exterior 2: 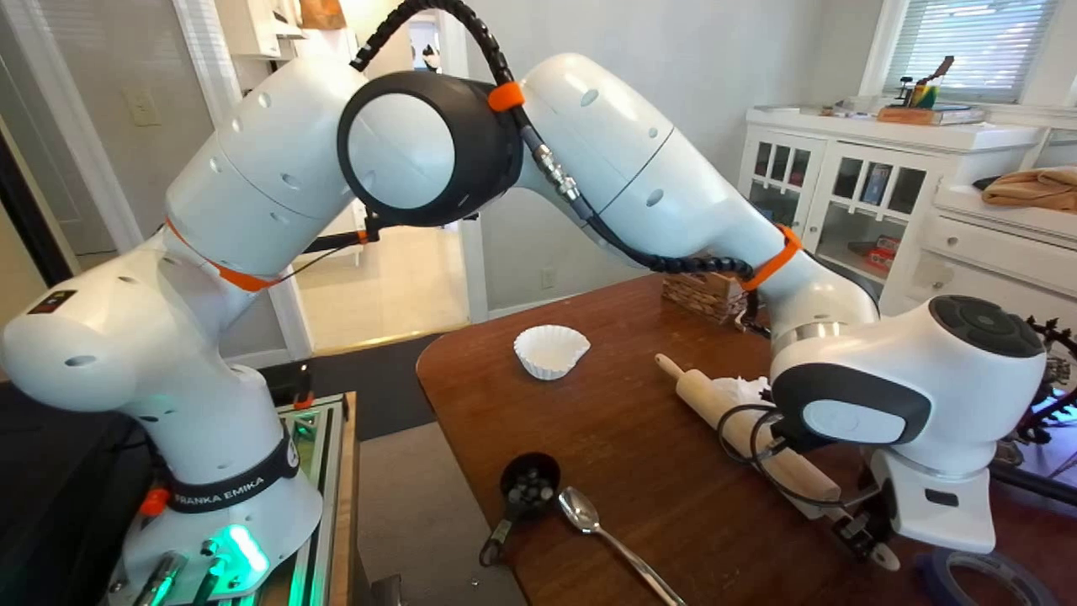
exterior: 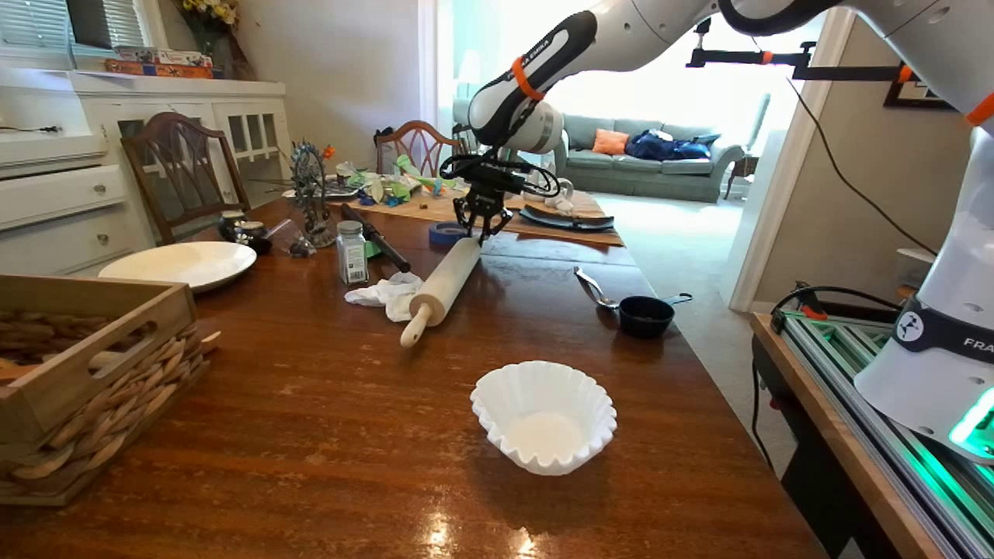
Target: Move the rolling pin back and forth on the table.
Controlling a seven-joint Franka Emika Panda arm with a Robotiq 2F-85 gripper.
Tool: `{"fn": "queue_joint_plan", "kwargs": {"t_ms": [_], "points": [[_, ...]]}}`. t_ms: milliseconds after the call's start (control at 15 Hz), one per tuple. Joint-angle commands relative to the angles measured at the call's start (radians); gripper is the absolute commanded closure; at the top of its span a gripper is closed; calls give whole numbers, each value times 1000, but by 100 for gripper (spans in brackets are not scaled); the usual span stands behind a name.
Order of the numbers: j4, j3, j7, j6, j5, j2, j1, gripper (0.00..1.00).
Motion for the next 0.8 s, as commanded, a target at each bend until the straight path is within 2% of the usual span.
{"fn": "queue_joint_plan", "kwargs": {"t_ms": [0,267,733], "points": [[50,20,-14,-49,-18,29,-25,93],[-14,30,-82,-34,-12,-3,-39,93],[-209,33,-217,3,18,-115,-63,93]]}}
